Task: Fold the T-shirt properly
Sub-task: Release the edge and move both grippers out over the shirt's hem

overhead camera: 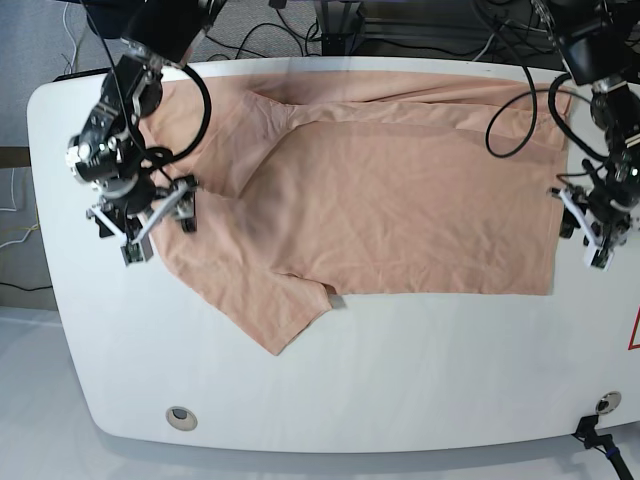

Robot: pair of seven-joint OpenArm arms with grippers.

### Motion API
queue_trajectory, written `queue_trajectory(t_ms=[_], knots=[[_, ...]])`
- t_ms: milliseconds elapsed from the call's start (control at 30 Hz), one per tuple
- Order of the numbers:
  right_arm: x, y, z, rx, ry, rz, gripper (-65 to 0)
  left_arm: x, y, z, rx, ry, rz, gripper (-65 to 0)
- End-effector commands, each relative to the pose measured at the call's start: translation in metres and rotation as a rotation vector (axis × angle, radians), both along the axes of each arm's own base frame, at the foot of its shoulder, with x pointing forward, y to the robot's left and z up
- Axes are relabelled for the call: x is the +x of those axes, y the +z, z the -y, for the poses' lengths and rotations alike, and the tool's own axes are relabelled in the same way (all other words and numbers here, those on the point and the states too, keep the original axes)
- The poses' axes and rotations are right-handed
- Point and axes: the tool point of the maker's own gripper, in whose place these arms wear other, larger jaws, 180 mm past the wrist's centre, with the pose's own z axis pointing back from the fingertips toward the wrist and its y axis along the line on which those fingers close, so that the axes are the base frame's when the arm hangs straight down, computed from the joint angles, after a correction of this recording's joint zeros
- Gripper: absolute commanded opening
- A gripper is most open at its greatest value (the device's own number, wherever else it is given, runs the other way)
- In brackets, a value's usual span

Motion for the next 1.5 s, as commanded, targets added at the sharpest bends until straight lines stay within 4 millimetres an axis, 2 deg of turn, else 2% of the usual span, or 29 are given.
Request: queue_trajectory(t_ms=[0,100,267,367,600,700,867,967,1033,1133,1267,1467], knots=[[0.035,0.012,0.0,0.045,0.004,0.054,-15.1,0.028,0.018,-0.001,0.001,0.009,0.059,-39.6],[0.062,0.01,0.003,0.096,0.005,0.073,-15.1,0.051,0.021,0.003,-0.024,0.021,0.085,-39.4],[0.101,0.009,0.01,0.179,-0.003,0.097,-15.1,0.078,0.012,0.006,-0.101,0.029,0.1,-39.3],[0.117,0.004,0.017,0.223,-0.014,0.104,-15.1,0.093,0.002,0.021,-0.139,-0.013,0.086,-39.3],[0.137,-0.004,0.035,0.296,-0.053,0.113,-15.1,0.114,-0.008,0.036,-0.245,-0.018,0.106,-39.3],[0.136,-0.017,0.04,0.323,-0.071,0.091,-15.1,0.112,-0.016,0.037,-0.266,-0.011,0.098,-39.3],[0.13,-0.039,0.035,0.379,-0.093,0.064,-15.1,0.11,-0.019,0.036,-0.273,-0.004,0.09,-39.6],[0.127,-0.046,0.031,0.389,-0.093,0.051,-15.1,0.107,-0.017,0.024,-0.257,0.008,0.09,-39.6],[0.123,-0.053,0.023,0.375,-0.065,0.026,-15.1,0.107,-0.016,0.021,-0.252,0.011,0.091,-39.6],[0.118,-0.063,-0.002,0.34,0.02,-0.02,-15.1,0.106,-0.015,0.017,-0.247,0.015,0.09,-39.6],[0.118,-0.063,-0.027,0.342,0.065,-0.014,-15.1,0.104,-0.011,0.006,-0.232,0.025,0.093,-39.6],[0.117,-0.063,-0.036,0.351,0.074,-0.009,-15.1,0.096,-0.005,-0.022,-0.244,0.101,0.124,-39.6]])
